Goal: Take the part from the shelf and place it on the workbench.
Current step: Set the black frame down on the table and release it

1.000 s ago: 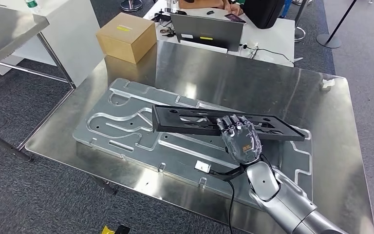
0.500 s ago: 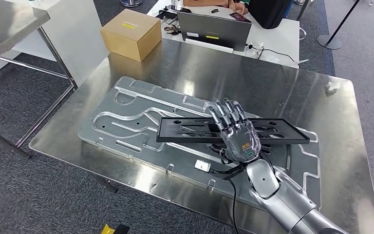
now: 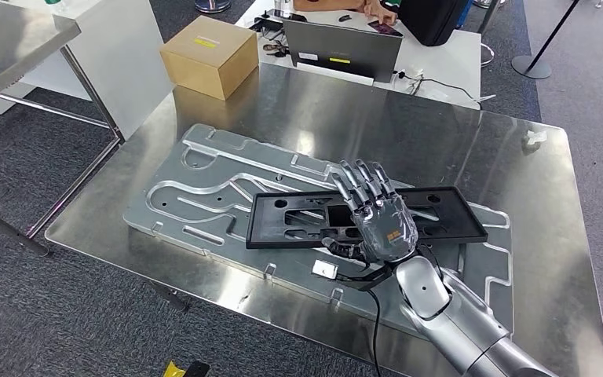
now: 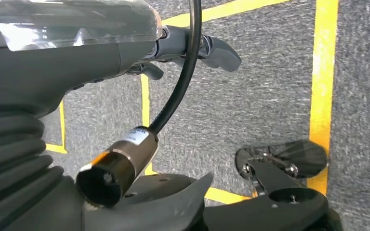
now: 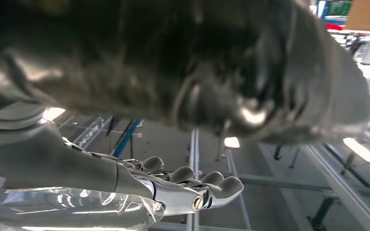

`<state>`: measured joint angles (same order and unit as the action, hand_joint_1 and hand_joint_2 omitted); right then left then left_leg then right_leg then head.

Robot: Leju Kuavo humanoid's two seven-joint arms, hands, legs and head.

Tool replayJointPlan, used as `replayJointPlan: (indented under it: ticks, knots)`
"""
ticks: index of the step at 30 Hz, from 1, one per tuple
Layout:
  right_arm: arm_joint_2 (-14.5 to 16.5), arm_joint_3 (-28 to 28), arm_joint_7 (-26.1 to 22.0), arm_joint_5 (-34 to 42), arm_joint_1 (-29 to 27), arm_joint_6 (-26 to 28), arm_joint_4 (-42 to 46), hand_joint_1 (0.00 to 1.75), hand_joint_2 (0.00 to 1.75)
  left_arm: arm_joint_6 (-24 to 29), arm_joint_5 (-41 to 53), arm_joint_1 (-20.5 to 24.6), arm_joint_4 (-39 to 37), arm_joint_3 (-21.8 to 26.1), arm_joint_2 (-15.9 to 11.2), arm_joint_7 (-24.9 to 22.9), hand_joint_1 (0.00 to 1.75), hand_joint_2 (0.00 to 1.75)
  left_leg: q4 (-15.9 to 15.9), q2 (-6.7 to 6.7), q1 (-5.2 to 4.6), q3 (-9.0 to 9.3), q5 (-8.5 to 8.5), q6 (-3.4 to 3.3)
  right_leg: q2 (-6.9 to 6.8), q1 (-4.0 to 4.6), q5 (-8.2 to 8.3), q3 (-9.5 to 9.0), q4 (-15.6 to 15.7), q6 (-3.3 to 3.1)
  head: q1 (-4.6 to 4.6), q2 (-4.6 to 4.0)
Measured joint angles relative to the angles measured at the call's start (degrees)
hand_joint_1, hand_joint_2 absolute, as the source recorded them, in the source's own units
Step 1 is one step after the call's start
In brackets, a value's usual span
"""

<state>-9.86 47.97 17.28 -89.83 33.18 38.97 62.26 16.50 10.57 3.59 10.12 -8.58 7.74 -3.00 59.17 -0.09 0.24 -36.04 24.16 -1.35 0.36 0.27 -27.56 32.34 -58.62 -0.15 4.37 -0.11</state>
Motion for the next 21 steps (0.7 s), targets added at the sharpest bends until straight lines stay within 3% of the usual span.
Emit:
replayJointPlan:
  ticks: [11, 18, 20, 21]
  knots:
    - [1.70, -5.66, -4.24, -0.01, -0.83, 0.00, 0.68, 0.00, 0.00, -0.33, 0.20, 0.02, 0.00, 0.34, 0.02, 0.60, 0.00, 0.00, 0.04, 0.00, -0.03, -0.01, 0.02, -0.02, 0.00, -0.03, -0.01, -0.03, 0.03, 0.04, 0.01, 0.00]
    - [1.93, -6.69, -4.69, -0.01, -1.10, 0.00, 0.95, 0.00, 0.00, -0.19, 0.23, 0.00, 0.00, 0.38, 0.01, 0.55, 0.00, 0.00, -0.04, -0.07, -0.33, 0.08, 0.04, -0.71, 0.01, -0.44, 0.08, -0.25, 0.31, 0.92, -0.01, 0.00]
    - [1.95, -7.03, -4.67, 0.00, -1.16, 0.00, 1.04, 0.00, 0.00, -0.08, 0.23, 0.03, 0.00, 0.39, 0.08, 0.54, 0.00, 0.00, -0.92, 0.10, 0.05, 0.49, -0.57, -1.15, 0.00, -0.44, -0.76, -0.14, -0.39, 1.29, 0.02, 0.00]
    - [1.95, -7.18, -4.65, 0.00, -1.18, 0.00, 1.08, 0.00, 0.00, -0.04, 0.23, 0.05, 0.00, 0.40, 0.11, 0.53, 0.00, 0.00, -1.38, 0.22, 0.27, 0.66, -0.83, -1.33, -0.02, -0.48, -2.15, 0.51, -2.06, 1.47, 0.06, 0.00]
